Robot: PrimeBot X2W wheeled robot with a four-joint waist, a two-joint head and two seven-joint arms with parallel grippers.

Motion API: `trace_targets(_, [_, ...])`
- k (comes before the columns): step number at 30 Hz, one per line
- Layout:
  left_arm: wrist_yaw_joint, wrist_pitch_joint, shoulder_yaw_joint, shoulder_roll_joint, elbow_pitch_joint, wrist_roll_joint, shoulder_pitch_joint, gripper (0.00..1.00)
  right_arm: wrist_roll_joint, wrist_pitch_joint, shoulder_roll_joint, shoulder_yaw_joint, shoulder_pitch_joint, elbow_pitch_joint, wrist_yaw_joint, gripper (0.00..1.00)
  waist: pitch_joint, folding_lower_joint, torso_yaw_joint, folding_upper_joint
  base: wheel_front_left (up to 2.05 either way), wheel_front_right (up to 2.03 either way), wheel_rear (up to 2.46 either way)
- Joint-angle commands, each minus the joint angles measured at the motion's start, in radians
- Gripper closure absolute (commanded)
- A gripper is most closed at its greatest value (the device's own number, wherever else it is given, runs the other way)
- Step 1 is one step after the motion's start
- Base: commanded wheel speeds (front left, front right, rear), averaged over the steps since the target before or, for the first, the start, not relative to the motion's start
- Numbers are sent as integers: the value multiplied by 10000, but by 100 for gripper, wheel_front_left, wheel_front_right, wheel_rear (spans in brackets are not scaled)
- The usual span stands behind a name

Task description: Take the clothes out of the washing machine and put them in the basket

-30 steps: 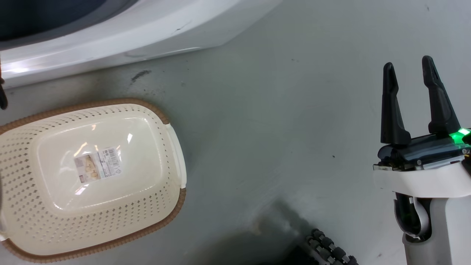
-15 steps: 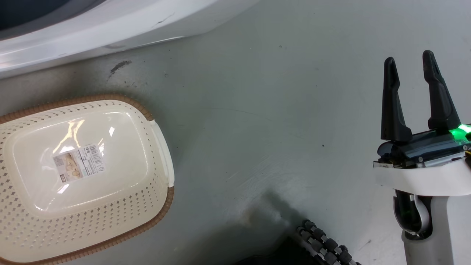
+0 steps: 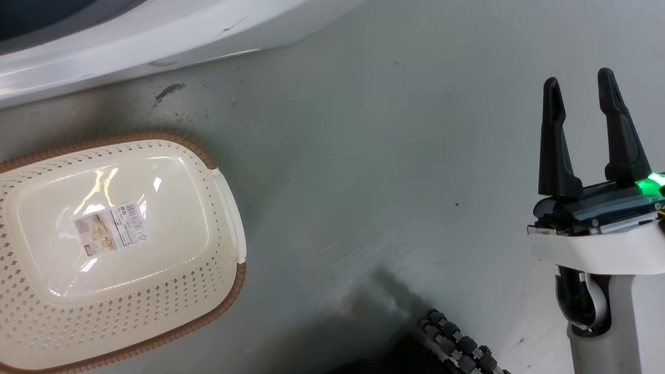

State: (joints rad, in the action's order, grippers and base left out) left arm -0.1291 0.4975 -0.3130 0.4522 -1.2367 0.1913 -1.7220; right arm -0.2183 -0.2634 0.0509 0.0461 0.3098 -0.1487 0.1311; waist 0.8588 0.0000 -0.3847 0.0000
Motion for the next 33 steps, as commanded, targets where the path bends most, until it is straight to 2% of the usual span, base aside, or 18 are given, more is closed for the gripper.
trace_targets(1, [-4,38,-152,-8,7,181,352,100,-23,-21,-12,7,170,16,-7,0,-37,0,9,0,0,0,0])
trace_targets(10, [-4,-1082,-466,144,505,697,913,100,176,-23,-10,-45,46,67,-7,0,-542,0,140,0,0,0,0])
trace_targets(21, [-4,-3878,-928,-46,1077,1773,3070,100,755,-21,-9,52,-323,245,-7,0,-2123,0,861,0,0,0,0])
trace_targets(33, [-5,-6141,-2085,-387,2239,2984,5757,100,1525,-21,-7,94,-1100,514,-7,0,-3778,0,1722,0,0,0,0])
